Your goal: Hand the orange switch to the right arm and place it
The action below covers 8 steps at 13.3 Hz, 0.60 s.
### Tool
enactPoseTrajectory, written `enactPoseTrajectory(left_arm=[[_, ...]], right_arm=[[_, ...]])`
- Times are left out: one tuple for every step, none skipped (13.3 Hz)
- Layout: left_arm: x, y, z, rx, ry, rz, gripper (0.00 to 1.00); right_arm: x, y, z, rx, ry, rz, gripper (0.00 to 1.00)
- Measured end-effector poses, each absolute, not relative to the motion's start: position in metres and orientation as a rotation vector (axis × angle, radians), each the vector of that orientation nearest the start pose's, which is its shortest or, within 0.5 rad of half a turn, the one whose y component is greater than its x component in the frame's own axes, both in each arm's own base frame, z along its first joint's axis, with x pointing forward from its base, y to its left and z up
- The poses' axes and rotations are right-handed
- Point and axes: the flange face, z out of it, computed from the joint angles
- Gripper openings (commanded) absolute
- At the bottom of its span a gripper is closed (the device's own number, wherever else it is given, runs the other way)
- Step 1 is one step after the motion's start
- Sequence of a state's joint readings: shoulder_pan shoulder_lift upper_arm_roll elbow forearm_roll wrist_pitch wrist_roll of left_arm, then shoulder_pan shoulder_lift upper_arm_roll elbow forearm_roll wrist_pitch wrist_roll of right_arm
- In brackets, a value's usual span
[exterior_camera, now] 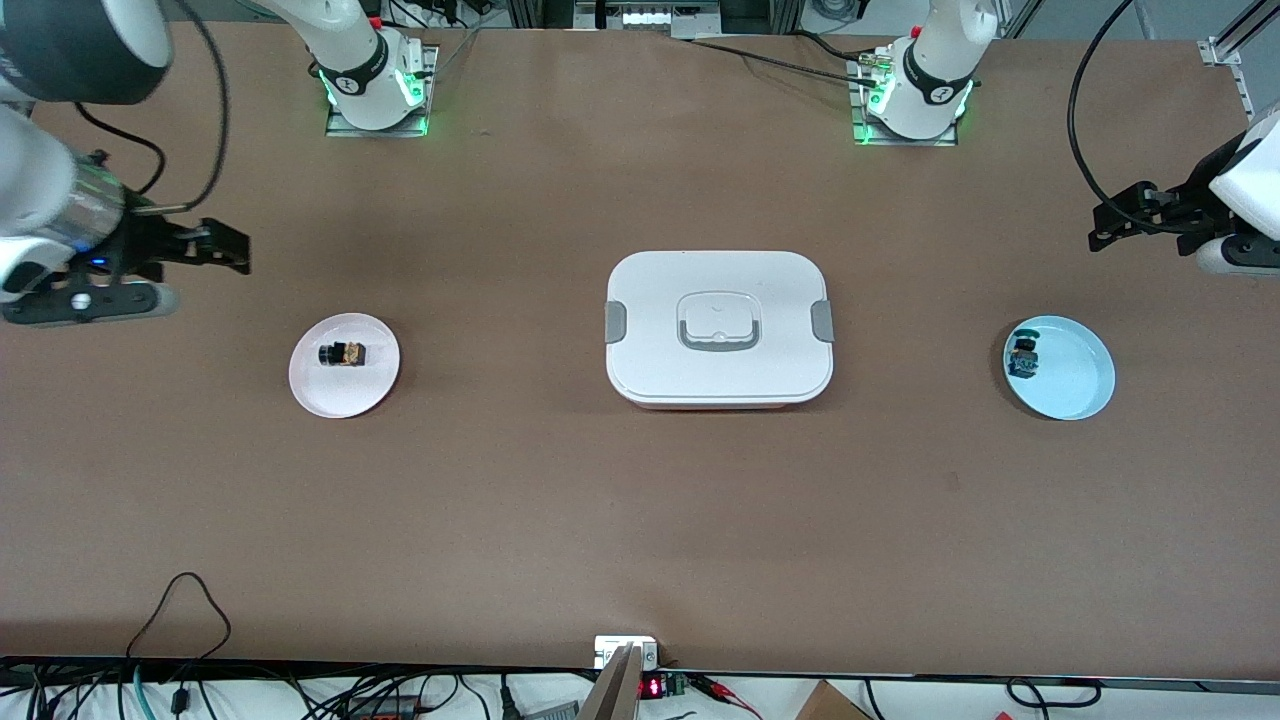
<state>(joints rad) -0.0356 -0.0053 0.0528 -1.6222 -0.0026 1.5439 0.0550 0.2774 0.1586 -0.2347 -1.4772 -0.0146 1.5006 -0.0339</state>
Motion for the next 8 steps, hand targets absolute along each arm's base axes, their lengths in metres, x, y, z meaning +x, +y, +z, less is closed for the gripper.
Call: enactPoseTrajectory(left_arm=[[0.548, 0.009, 0.601, -3.144, 0.06, 0.114, 1.0], [0.548, 0.009, 0.601, -3.144, 0.061, 0.114, 1.0], [0.548, 0.009, 0.601, -3.144, 0.061, 0.114, 1.0], [0.548, 0.009, 0.601, -3.144, 0.061, 0.114, 1.0], [0.548, 0.009, 0.601, -3.144, 0.061, 0.114, 1.0], [0.548, 0.009, 0.601, -3.144, 0.061, 0.114, 1.0], [0.548, 0.009, 0.601, -3.144, 0.061, 0.114, 1.0], [0.548, 0.009, 0.601, -3.144, 0.061, 0.114, 1.0]], right_arm=[[0.593, 0.009, 0.575, -3.185, -0.055, 0.191, 1.0], [0.595, -0.017, 0.574, -3.183, 0.014, 0.181, 1.0], [0.596, -0.037, 0.571, -3.176, 0.064, 0.177, 1.0], [0.597, -0.049, 0.569, -3.167, 0.092, 0.169, 1.0], [0.598, -0.053, 0.568, -3.161, 0.099, 0.158, 1.0], [0.6, -0.051, 0.566, -3.158, 0.09, 0.147, 1.0], [0.601, -0.046, 0.565, -3.157, 0.079, 0.139, 1.0], [0.602, -0.042, 0.565, -3.157, 0.069, 0.136, 1.0]])
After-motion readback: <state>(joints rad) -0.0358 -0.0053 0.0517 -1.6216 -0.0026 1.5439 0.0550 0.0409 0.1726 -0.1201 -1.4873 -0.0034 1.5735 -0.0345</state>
